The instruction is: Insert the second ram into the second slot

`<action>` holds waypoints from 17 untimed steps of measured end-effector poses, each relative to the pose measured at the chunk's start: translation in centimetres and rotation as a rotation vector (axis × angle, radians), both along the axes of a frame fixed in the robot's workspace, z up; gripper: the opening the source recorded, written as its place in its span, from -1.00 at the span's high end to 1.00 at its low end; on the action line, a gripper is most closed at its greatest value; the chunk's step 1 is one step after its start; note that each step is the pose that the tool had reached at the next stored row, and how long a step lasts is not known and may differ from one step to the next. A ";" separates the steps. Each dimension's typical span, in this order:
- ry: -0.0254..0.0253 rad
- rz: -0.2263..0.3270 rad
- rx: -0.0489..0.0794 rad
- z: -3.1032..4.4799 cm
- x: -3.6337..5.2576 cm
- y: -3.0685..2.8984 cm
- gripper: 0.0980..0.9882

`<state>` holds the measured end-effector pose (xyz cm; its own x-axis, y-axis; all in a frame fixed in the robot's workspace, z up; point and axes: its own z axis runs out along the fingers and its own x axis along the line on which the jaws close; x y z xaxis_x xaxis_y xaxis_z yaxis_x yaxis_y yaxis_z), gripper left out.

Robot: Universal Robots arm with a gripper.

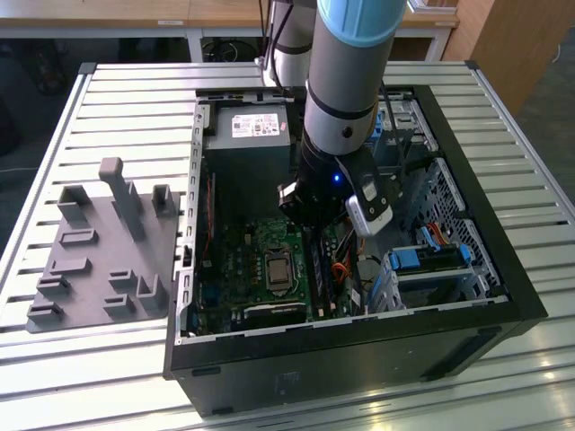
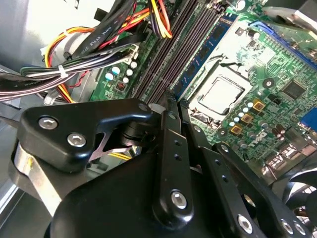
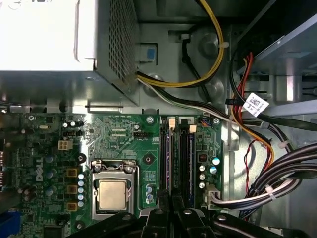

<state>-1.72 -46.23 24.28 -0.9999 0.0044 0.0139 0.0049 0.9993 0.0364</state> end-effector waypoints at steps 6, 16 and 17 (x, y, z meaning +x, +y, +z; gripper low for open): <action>0.0000 0.000 0.000 -0.25 0.00 0.00 0.91; 0.0126 0.000 0.000 -1.07 0.26 -0.01 0.91; 0.0148 0.000 0.000 -1.14 0.32 -0.01 0.91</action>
<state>-1.39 -46.24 23.14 -0.9996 0.0044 0.0287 0.0054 0.9993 0.0364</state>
